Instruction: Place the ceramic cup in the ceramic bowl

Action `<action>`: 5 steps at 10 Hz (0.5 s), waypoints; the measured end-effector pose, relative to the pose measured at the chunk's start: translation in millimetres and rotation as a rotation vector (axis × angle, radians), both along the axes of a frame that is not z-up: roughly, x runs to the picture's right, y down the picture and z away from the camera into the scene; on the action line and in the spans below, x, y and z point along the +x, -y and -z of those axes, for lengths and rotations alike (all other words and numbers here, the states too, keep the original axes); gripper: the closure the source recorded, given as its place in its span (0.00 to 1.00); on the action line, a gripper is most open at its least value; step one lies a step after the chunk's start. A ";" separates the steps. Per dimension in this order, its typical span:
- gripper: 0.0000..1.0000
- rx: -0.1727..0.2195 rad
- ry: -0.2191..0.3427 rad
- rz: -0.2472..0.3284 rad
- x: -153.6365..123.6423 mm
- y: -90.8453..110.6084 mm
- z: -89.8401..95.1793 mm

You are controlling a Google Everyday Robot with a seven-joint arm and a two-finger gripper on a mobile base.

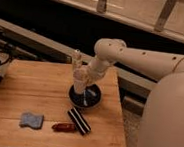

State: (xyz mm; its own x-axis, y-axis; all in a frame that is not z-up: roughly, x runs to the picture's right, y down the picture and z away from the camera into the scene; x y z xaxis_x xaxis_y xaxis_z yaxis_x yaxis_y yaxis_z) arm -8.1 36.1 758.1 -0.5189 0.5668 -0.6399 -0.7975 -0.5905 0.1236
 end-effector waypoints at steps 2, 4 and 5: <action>0.95 -0.007 0.003 0.005 2.3 -2.4 -0.2; 0.95 -0.022 0.006 0.007 -0.9 -12.2 -11.2; 0.95 -0.027 0.005 0.009 -0.9 -15.2 -14.6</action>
State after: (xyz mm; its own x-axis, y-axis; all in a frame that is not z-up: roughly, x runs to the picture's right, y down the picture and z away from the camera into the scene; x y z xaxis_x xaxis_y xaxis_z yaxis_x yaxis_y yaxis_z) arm -9.0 51.3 772.7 -0.5110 0.5534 -0.6578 -0.8031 -0.5801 0.1359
